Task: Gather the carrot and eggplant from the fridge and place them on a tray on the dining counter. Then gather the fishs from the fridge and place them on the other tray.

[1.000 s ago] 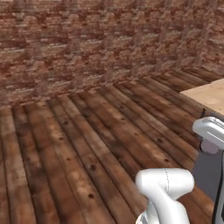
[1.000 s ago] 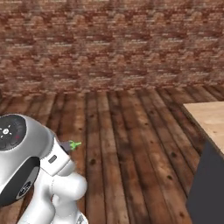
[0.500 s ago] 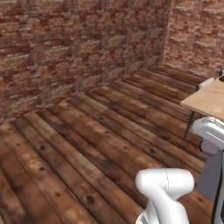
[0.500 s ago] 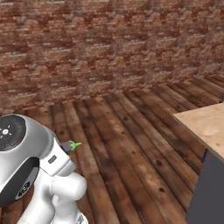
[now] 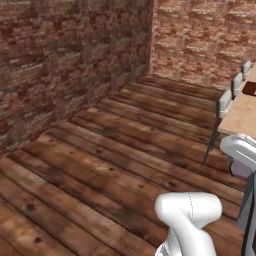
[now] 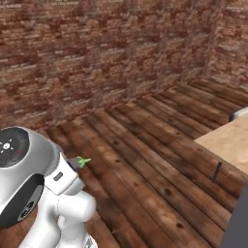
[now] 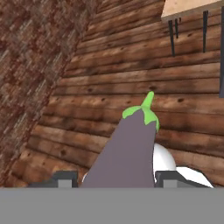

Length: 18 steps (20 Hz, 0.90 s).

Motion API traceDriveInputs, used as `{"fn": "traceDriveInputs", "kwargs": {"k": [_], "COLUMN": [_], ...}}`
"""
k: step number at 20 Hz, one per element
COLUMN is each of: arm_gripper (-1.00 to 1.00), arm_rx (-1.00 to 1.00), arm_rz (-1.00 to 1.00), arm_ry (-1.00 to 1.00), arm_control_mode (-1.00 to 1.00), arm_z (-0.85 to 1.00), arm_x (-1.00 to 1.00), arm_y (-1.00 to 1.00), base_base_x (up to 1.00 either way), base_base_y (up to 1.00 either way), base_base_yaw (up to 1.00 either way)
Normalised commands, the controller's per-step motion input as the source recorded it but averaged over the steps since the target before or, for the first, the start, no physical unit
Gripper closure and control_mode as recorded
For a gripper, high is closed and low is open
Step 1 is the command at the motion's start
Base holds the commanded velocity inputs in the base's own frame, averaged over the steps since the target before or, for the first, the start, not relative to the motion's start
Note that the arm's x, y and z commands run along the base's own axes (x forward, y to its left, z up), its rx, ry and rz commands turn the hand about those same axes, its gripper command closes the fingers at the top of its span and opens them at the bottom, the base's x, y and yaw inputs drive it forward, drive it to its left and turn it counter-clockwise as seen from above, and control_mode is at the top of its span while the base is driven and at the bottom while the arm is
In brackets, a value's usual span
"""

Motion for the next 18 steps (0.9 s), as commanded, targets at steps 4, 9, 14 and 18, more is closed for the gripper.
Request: {"fn": "traceDriveInputs", "kwargs": {"k": [4, 9, 14, 18], "arm_gripper": [1.00, 1.00, 1.00, 1.00], "arm_rx": [0.00, 0.00, 0.00, 0.00], "arm_rz": [0.00, 0.00, 0.00, 0.00], "arm_ry": [0.00, 0.00, 0.00, 0.00], "arm_control_mode": [1.00, 1.00, 1.00, 1.00], "arm_z": [0.00, 0.00, 0.00, 0.00], "arm_x": [0.00, 0.00, 0.00, 0.00], "arm_y": [0.00, 0.00, 0.00, 0.00], "base_base_x": [0.88, 0.86, 0.86, 0.92], "base_base_y": [0.75, 0.77, 0.76, 0.75], "base_base_yaw": [-0.43, -0.43, -0.43, -0.42]}}
